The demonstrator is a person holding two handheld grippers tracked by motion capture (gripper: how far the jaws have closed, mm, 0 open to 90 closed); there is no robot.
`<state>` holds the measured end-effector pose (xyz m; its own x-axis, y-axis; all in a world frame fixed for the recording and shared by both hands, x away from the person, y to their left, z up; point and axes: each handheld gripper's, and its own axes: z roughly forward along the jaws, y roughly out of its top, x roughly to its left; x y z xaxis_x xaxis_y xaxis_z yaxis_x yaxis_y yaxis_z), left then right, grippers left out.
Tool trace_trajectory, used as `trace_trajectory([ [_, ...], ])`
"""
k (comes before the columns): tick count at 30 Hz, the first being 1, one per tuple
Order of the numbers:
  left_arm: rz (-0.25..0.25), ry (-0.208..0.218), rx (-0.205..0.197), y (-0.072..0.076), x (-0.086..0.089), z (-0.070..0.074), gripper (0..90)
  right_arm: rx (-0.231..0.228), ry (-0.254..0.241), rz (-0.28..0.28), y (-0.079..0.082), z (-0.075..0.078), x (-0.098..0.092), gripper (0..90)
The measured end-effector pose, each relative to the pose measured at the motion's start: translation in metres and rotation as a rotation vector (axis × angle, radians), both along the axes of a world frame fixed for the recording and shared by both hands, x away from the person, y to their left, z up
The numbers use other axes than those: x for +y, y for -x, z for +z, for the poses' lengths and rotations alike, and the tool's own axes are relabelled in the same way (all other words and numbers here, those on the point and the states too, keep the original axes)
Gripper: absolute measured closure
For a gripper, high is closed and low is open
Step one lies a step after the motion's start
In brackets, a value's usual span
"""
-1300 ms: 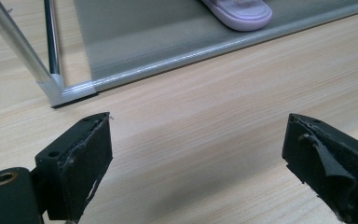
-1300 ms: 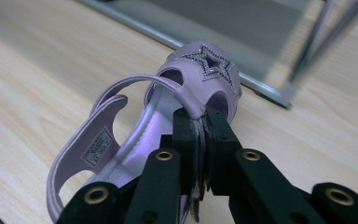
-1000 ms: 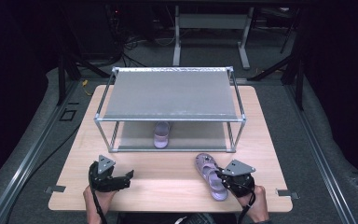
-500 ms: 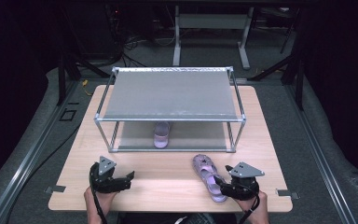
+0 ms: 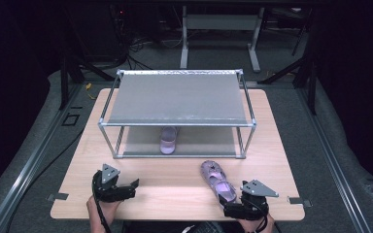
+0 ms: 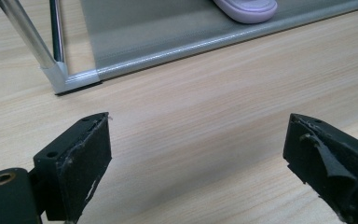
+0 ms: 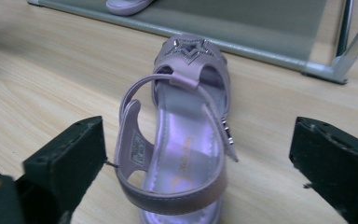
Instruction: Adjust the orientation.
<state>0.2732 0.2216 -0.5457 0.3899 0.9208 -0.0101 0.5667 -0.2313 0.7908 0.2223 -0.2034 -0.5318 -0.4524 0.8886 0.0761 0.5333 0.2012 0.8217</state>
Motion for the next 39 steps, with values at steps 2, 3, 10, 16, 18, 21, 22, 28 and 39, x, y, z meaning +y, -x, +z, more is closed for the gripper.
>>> trace_trajectory([
  [2,0.001,0.003,0.001,0.0,0.001,0.0,7.5,-0.012,-0.025,0.015,0.0,-0.004,0.004,0.0],
  [3,0.001,0.004,0.001,0.001,0.001,0.0,7.5,-0.015,-0.014,-0.013,0.0,-0.005,0.006,0.0],
  [10,-0.002,0.004,0.004,0.0,0.0,-0.002,7.5,0.016,-0.019,-0.006,-0.003,-0.023,0.015,3.7],
  [16,-0.004,0.003,0.01,0.0,0.0,-0.003,7.5,0.051,-0.026,0.006,-0.008,-0.036,0.016,11.9],
  [18,-0.002,0.001,0.009,0.0,0.0,-0.003,7.5,0.052,-0.016,-0.003,-0.008,-0.037,0.016,14.3],
  [21,0.002,0.001,0.014,0.0,0.001,-0.004,7.5,0.053,-0.012,0.008,-0.008,-0.039,0.016,22.0],
  [22,0.003,0.002,0.016,0.001,0.001,-0.005,7.5,0.055,-0.002,0.007,-0.009,-0.04,0.017,23.7],
  [28,0.012,0.002,0.013,0.003,0.003,-0.005,7.3,0.053,0.016,0.002,-0.009,-0.04,0.017,30.1],
  [39,0.02,-0.003,0.017,0.003,0.002,-0.004,1.1,0.027,0.018,0.023,-0.009,-0.038,0.011,36.5],
])
